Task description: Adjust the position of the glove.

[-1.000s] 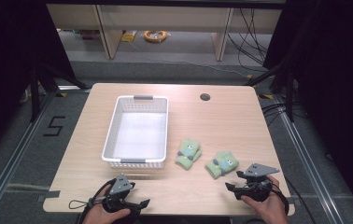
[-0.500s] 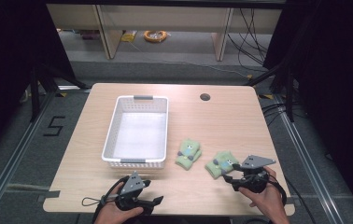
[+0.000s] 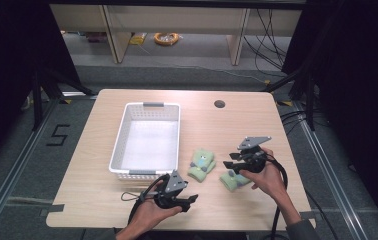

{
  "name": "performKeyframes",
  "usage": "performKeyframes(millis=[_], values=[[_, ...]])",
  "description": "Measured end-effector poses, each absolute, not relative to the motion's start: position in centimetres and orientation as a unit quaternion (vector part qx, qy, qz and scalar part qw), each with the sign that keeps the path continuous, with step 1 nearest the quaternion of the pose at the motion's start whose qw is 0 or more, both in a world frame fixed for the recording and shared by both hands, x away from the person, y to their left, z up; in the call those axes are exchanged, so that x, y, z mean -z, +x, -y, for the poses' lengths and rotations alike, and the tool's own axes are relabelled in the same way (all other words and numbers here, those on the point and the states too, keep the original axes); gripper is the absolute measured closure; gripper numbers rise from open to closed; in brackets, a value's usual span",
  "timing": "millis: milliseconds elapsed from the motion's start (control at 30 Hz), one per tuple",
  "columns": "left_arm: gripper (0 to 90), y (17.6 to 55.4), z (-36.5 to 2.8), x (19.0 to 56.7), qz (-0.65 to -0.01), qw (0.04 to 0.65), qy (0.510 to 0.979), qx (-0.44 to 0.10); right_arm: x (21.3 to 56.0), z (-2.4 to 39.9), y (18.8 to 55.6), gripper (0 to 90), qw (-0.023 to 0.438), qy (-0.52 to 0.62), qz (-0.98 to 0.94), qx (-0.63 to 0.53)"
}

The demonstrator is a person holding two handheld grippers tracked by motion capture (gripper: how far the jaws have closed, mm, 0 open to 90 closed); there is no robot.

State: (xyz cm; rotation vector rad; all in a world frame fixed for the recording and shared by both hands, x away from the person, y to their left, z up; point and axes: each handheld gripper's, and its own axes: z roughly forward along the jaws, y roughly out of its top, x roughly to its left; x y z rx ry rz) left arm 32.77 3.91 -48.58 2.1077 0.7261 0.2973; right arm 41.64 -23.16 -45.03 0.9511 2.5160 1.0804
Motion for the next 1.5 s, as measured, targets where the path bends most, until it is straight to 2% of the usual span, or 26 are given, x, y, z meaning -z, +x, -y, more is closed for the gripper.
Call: performKeyframes(millis=[233,533,900,1100,1367,1433,1500], values=[[48.6,35.2,-2.7,49.1,-0.295,0.424,0.847,-0.128,45.5,20.9,44.5,60.7,0.108,0.31,-0.885,-0.33],[46.4,35.8,-0.5,49.8,-0.296,0.416,0.85,-0.128,46.5,18.5,46.7,63.7,0.083,0.317,-0.893,-0.308],[45.7,36.9,0.7,50.0,-0.283,0.371,0.869,-0.162,47.1,17.9,47.9,64.5,0.065,0.325,-0.896,-0.296],[59.3,37.6,0.9,50.6,-0.285,0.36,0.872,-0.172,47.7,17.9,48.2,68.6,0.051,0.326,-0.901,-0.282],[75.3,37.6,0.8,50.7,-0.281,0.358,0.87,-0.189,48.4,18.2,48.2,79.5,0.028,0.322,-0.905,-0.278],[80.6,37.6,0.8,50.8,-0.283,0.358,0.87,-0.184,48.4,18.4,48.1,84.9,0.021,0.321,-0.904,-0.28],[85.0,37.7,0.5,50.6,-0.274,0.353,0.877,-0.174,48.4,18.5,48.0,86.2,0.018,0.317,-0.905,-0.283]])
